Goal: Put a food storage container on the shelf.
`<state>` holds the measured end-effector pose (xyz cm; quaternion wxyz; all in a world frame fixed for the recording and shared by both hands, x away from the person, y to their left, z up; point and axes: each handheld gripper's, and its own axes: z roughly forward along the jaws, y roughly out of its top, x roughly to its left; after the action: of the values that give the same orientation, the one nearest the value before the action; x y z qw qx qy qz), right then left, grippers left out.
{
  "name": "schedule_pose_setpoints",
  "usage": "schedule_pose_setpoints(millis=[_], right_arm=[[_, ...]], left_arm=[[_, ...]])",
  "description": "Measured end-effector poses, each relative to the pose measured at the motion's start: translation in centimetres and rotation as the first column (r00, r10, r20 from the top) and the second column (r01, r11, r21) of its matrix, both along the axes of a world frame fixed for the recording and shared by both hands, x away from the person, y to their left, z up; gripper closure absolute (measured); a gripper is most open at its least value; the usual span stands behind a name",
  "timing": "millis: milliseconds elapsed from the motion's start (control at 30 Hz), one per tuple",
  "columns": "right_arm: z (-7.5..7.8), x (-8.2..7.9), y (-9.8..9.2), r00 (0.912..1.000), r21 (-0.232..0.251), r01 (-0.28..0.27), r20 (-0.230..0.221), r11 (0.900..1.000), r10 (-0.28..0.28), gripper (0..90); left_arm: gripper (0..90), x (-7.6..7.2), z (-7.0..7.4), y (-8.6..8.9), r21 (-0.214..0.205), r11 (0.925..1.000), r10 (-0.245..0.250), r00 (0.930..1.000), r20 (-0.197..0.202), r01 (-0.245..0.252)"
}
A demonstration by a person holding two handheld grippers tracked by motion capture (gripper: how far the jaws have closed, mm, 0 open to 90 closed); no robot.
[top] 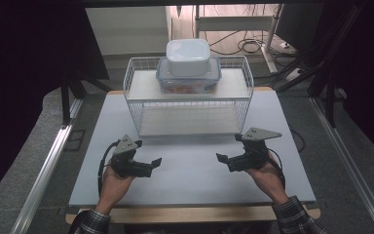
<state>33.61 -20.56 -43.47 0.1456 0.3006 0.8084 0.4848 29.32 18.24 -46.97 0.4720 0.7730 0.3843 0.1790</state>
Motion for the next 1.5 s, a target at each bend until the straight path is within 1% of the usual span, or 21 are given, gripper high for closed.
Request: schedule_pose_setpoints(millis=[267, 467, 533, 667, 733, 1100, 1133, 1367, 1500], right_arm=[[-1.1, -0.2, -0.8, 0.9998, -0.013, 0.018, -0.011, 0.9998, -0.018, 0.0], [-1.6, -0.3, -1.2, 0.9994, -0.024, 0.031, -0.012, 0.9992, -0.032, 0.0], [-1.8, -0.4, -1.6, 0.9989, -0.026, 0.042, -0.021, 0.9988, -0.042, 0.0], [-2.1, -0.5, -1.9, 0.9982, -0.03, 0.053, -0.025, 0.9981, -0.054, 0.0], [-2.3, -0.6, -2.2, 0.9978, -0.037, 0.062, -0.021, 0.9974, -0.063, 0.0], [-3.2, -0.8, -2.9, 0.9959, -0.065, 0.089, -0.012, 0.9939, -0.09, 0.0], [-3.5, -0.9, -3.0, 0.9958, -0.07, 0.089, -0.016, 0.9935, -0.091, 0.0], [-4.1, -1.1, -3.1, 0.9946, -0.092, 0.1, -0.015, 0.9907, -0.102, 0.0], [-4.7, -1.1, -3.2, 0.9939, -0.102, 0.105, -0.023, 0.9892, -0.108, 0.0]], left_arm=[[2.2, -0.4, -0.7, 0.4, 0.007, 1.0, 0.007, 1.0, -0.007, -0.007], [2.2, -0.6, -1.0, 0.6, 0.007, 0.9998, 0.017, 0.9998, -0.012, -0.017], [2.2, -0.8, -1.2, 0.9, 0.008, 0.9997, 0.023, 0.9997, -0.011, -0.023], [2.2, -1.0, -1.3, 1.1, 0.01, 0.9996, 0.028, 0.9996, -0.01, -0.028], [2.2, -1.2, -1.5, 1.2, 0.01, 0.9994, 0.033, 0.9994, -0.011, -0.033], [2.1, -1.7, -2.4, 1.1, 0.033, 0.9989, 0.034, 0.9993, -0.017, -0.033], [2.0, -1.8, -2.6, 1.0, 0.041, 0.9986, 0.033, 0.9993, -0.019, -0.032], [1.7, -1.9, -3.0, 1.0, 0.052, 0.9982, 0.031, 0.9991, -0.028, -0.029], [1.6, -1.9, -3.3, 1.0, 0.058, 0.9979, 0.03, 0.9989, -0.036, -0.028]])
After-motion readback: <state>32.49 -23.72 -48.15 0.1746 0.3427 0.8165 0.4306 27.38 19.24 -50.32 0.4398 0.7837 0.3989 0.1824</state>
